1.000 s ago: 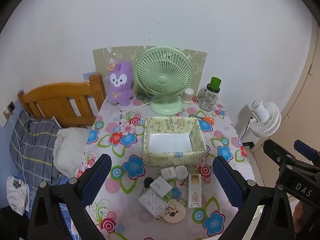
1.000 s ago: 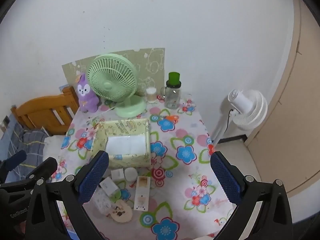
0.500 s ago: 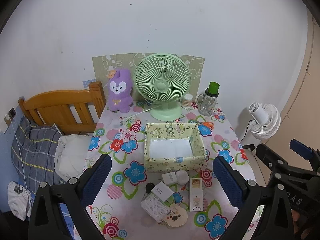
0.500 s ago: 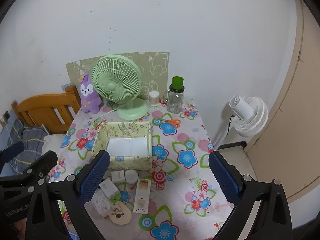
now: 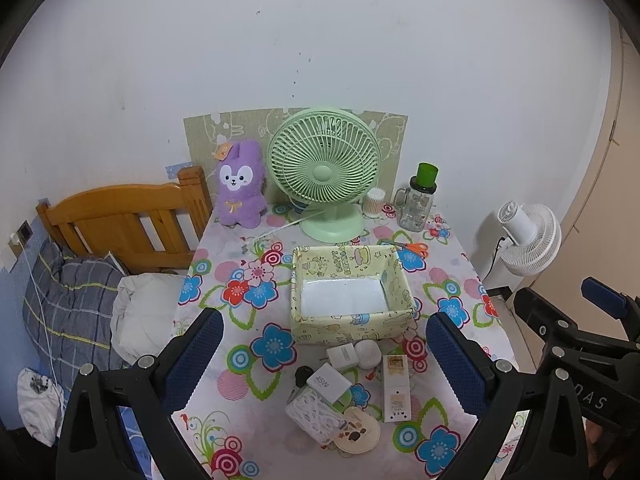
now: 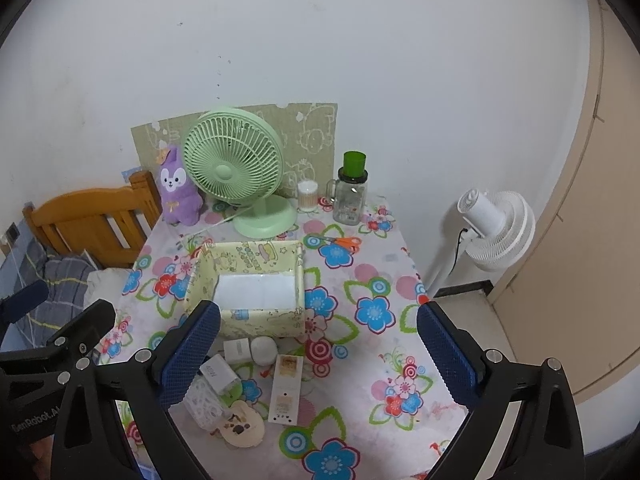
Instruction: Organize rigid objects
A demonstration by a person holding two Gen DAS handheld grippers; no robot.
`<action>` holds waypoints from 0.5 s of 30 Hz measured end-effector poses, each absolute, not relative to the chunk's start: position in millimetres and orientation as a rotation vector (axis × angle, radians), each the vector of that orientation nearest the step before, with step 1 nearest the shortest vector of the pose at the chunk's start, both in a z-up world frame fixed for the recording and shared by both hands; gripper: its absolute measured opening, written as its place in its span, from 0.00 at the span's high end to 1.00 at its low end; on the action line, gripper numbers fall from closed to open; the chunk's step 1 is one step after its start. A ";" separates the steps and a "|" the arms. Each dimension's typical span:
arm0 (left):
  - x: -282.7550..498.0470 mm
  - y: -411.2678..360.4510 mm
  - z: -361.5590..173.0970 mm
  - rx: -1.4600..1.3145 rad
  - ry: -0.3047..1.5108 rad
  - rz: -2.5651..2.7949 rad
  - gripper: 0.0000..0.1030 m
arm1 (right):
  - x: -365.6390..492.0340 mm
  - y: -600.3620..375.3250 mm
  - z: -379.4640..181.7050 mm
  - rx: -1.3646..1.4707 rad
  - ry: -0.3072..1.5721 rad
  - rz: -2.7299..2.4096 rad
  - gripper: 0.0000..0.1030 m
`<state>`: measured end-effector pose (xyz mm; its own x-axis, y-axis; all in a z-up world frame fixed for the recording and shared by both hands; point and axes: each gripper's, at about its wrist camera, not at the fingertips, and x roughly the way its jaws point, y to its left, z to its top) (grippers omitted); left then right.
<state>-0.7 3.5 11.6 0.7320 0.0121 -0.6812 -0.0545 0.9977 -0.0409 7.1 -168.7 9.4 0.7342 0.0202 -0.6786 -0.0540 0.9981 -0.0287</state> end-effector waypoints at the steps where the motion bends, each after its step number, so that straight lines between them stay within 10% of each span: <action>1: -1.4 3.3 11.9 -0.057 0.744 0.039 0.01 | 6.7 -168.6 9.2 -0.048 0.745 0.041 0.03; 15: -1.0 8.0 18.5 -0.051 0.729 0.044 0.01 | 1.0 -168.9 11.6 -0.047 0.729 0.044 0.03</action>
